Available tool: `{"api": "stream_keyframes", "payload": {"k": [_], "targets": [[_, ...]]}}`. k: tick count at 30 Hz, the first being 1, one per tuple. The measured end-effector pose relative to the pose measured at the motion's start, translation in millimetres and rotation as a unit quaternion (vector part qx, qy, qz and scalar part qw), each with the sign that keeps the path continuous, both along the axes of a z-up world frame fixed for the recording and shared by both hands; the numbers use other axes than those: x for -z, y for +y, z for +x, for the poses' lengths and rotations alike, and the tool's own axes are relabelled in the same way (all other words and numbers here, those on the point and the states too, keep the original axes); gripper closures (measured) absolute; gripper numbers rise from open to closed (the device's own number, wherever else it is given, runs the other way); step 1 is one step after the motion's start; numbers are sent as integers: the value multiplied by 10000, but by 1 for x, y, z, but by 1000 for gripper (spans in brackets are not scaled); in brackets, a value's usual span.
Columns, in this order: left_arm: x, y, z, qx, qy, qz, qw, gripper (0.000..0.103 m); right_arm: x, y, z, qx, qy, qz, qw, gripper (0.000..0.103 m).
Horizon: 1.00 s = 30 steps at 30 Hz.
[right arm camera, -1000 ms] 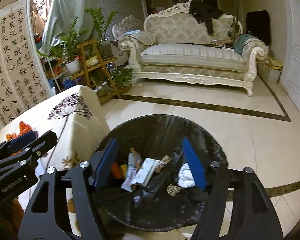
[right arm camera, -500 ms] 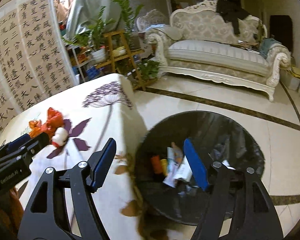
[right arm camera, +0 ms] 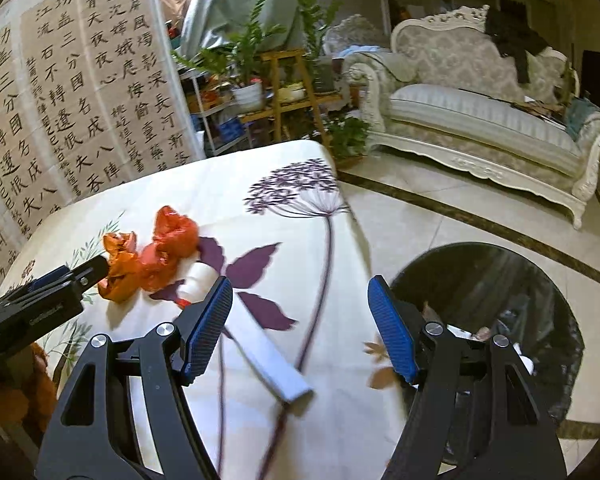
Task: Collect trash
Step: 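Return the left tool to the bed and grasp the orange plastic bag, then grasp the white red-capped bottle with the right tool while the left holds the orange bag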
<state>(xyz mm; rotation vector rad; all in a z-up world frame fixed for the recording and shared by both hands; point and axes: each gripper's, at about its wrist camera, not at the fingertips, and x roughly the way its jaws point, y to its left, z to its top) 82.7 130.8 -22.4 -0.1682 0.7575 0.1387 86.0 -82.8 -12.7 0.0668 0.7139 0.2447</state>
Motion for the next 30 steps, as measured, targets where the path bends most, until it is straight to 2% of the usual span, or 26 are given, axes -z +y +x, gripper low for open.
{"api": "stream_keyframes", "payload": {"k": [6, 9, 15, 17, 22, 30], "targets": [[8, 8, 17, 56, 87, 16, 9999, 26, 2, 18, 10, -130, 68, 10, 9999, 35], [14, 12, 21, 138, 183, -115, 9997, 27, 3, 25, 12, -184, 87, 2, 9998, 35], [19, 16, 20, 374, 243, -475, 9979, 47, 6, 43, 16, -324, 137, -58, 9994, 35], [20, 14, 20, 454, 247, -470, 9976, 62, 7, 46, 16, -354, 155, -74, 9992, 35], [17, 15, 15, 513, 182, -436, 9976, 65, 11, 57, 18, -449, 230, -112, 9987, 35], [6, 37, -3, 271, 26, -369, 9989, 65, 22, 73, 26, -533, 514, -198, 9971, 38]]}}
